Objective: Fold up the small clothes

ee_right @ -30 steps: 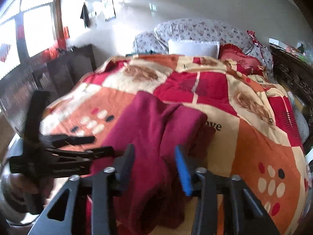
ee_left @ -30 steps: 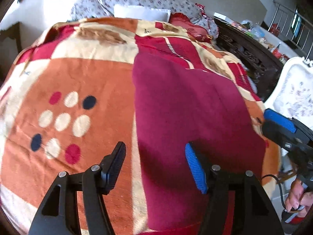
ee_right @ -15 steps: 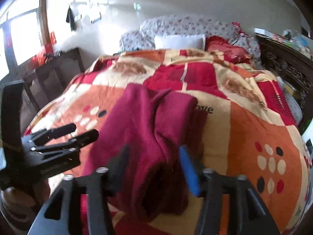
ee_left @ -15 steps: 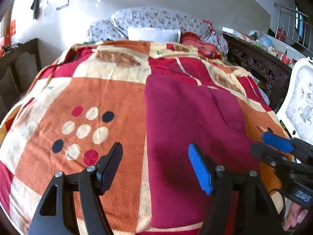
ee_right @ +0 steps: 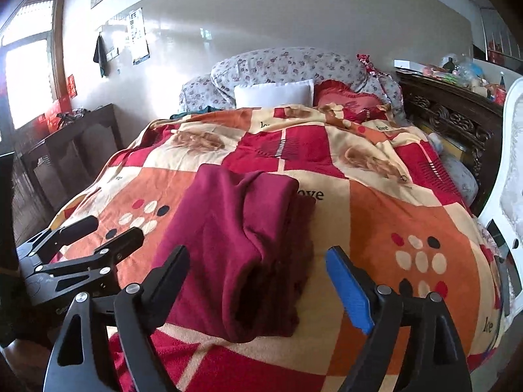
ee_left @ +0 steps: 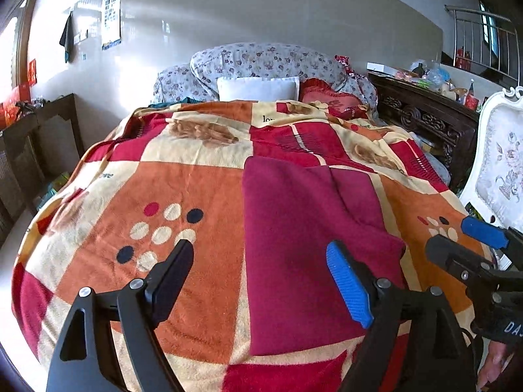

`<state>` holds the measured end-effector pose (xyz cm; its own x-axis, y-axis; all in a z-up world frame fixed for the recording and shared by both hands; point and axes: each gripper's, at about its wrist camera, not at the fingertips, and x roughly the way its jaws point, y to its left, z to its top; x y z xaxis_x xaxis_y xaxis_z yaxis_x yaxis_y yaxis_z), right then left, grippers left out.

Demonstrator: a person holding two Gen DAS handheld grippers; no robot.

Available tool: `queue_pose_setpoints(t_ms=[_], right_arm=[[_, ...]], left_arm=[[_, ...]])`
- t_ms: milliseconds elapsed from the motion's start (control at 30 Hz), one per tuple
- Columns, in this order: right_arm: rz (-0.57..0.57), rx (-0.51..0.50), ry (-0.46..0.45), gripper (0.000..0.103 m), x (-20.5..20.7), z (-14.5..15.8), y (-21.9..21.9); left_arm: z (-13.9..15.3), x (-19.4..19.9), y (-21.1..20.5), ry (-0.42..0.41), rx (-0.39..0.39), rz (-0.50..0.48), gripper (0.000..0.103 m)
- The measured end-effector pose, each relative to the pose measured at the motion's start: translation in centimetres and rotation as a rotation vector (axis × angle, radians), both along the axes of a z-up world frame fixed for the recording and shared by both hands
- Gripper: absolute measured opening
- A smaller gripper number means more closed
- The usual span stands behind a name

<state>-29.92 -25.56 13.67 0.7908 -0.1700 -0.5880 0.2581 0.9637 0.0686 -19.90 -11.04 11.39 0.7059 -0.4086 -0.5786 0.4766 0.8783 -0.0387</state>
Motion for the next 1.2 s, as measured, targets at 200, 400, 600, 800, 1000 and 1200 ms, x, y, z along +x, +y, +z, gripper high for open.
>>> queue_pose_setpoints(t_ms=[200, 400, 600, 800, 1000, 1200], right_arm=[[0.0, -0.004, 0.009, 0.093, 0.6, -0.6, 0.2], [0.003, -0.002, 0.017, 0.094, 1.1, -1.1, 0.4], [-0.01, 0.0, 0.018, 0.096, 1.2, -1.2, 0.1], [-0.011, 0.001, 0.021, 0.097, 1.3, -1.3, 0.0], [-0.011, 0.002, 0.027, 0.097, 1.4, -1.5, 0.0], [-0.013, 0.003, 0.03, 0.1, 1.4, -1.7, 0.1]], left_arm=[[0.3, -0.3, 0.6, -0.016, -0.009, 0.017, 0.083], [0.2, -0.2, 0.8, -0.011, -0.006, 0.028, 0.083], [0.1, 0.0, 0.9, -0.012, -0.007, 0.036, 0.083], [0.0, 0.1, 1.0, -0.011, -0.004, 0.043, 0.083], [-0.3, 0.3, 1.0, -0.008, 0.0, 0.044, 0.083], [-0.2, 0.2, 1.0, -0.008, -0.001, 0.043, 0.083]])
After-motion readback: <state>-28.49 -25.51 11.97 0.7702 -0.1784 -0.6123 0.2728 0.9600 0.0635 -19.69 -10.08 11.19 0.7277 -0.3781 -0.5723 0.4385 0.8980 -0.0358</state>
